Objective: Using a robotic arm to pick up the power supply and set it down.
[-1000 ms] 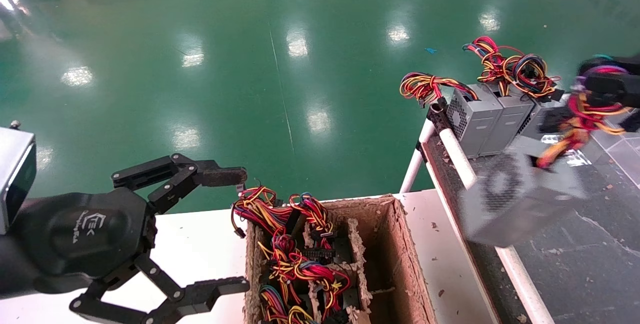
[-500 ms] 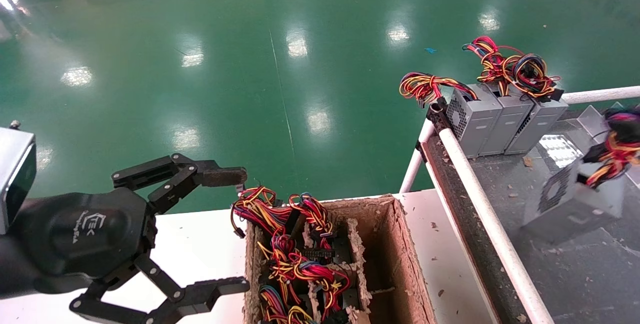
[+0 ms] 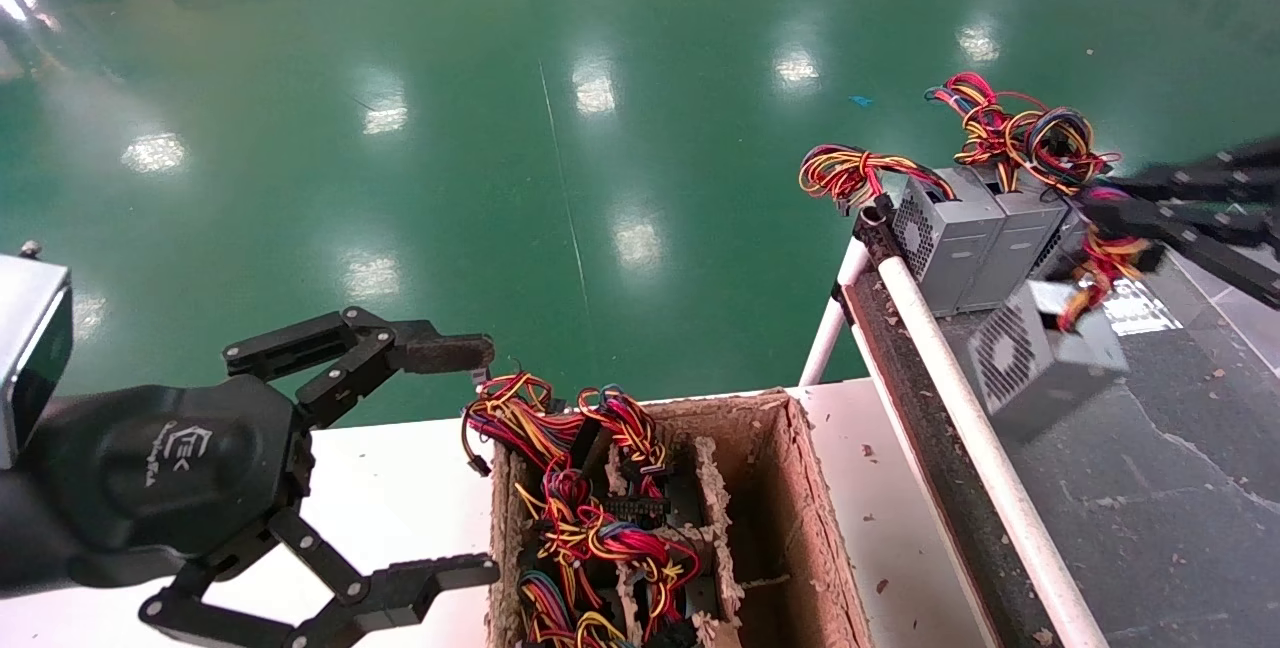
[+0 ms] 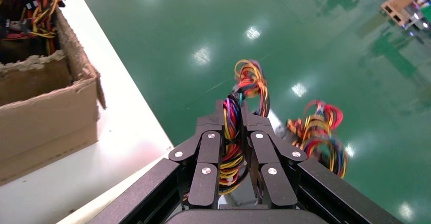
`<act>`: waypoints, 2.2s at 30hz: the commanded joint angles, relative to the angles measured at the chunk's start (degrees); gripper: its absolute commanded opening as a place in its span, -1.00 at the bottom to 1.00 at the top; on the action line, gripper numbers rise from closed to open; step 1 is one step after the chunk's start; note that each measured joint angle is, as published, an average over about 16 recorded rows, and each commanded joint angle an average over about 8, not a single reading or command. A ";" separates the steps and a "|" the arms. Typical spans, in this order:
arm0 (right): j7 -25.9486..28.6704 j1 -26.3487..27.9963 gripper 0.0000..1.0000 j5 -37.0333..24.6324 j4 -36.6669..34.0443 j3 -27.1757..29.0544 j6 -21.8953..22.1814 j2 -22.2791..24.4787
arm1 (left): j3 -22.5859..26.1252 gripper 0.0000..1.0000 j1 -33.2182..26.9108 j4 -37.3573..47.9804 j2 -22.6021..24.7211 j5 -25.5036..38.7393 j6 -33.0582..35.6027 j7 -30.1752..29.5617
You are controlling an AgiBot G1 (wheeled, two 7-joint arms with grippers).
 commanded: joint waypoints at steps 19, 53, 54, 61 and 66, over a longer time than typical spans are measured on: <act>-10.15 17.66 -1.00 -11.67 -25.36 -6.09 4.29 -15.14 | 0.07 1.00 -0.01 0.00 -0.03 -0.05 -0.03 0.03; -15.19 19.88 1.00 -9.22 -36.45 -4.57 6.26 -17.84 | 0.19 1.00 -0.03 0.03 -0.07 -0.12 -0.09 0.09; -14.80 19.23 1.00 -8.64 -35.68 -4.37 6.18 -17.66 | 0.20 1.00 -0.03 0.04 -0.07 -0.12 -0.09 0.09; -10.86 12.79 1.00 -3.67 -27.54 -2.93 5.56 -16.06 | 0.23 1.00 -0.05 0.06 -0.07 -0.13 -0.08 0.11; -7.92 7.98 1.00 0.03 -21.47 -1.85 5.09 -14.86 | 0.24 1.00 -0.05 0.06 -0.08 -0.14 -0.08 0.12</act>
